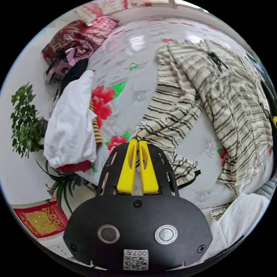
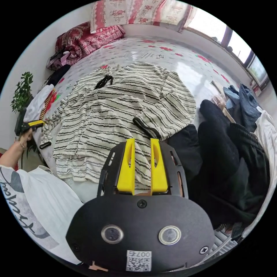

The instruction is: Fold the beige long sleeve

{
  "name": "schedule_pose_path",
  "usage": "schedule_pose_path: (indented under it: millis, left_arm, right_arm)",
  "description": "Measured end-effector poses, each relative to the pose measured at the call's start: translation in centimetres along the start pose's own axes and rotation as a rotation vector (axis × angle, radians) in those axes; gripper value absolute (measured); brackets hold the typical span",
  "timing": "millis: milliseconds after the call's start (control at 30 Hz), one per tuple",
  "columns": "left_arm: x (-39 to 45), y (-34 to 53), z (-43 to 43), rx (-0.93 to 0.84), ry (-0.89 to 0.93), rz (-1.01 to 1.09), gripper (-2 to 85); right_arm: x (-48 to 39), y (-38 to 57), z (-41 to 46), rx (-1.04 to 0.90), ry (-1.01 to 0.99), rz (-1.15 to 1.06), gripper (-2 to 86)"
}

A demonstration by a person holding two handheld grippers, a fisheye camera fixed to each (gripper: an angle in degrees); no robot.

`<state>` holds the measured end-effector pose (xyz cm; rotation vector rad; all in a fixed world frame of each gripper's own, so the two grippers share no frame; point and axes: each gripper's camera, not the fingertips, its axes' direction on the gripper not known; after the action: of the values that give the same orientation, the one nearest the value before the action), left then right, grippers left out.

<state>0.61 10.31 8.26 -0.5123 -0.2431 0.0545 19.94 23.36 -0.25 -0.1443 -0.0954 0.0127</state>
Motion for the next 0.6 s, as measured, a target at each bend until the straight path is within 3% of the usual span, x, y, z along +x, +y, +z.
schedule_pose_path:
  millis: [167,300,433,533,600]
  left_arm:
    - [-7.4,0.5,-6.0,0.152,-0.05,-0.239,3.5]
    - [-6.6,3.3,-7.5,0.189,0.025,-0.295,4.5]
    - [0.2,6.4,-5.8,0.124,0.345,-0.18,5.5]
    - [5.9,8.3,-4.4,0.037,0.478,-0.071,6.0]
    - [8.4,9.2,-4.2,0.016,0.502,-0.025,6.2]
  right_arm:
    - [1.3,-4.2,3.8,-0.089,0.044,-0.001,7.8]
    - [1.6,-5.6,8.9,-0.24,0.063,-0.044,6.6]
    - [1.9,-7.1,8.5,-0.222,0.08,-0.083,2.9]
    - [5.0,-7.8,3.5,-0.068,0.299,-0.042,1.6]
    - [10.4,-6.9,-2.3,0.075,0.445,0.159,1.6]
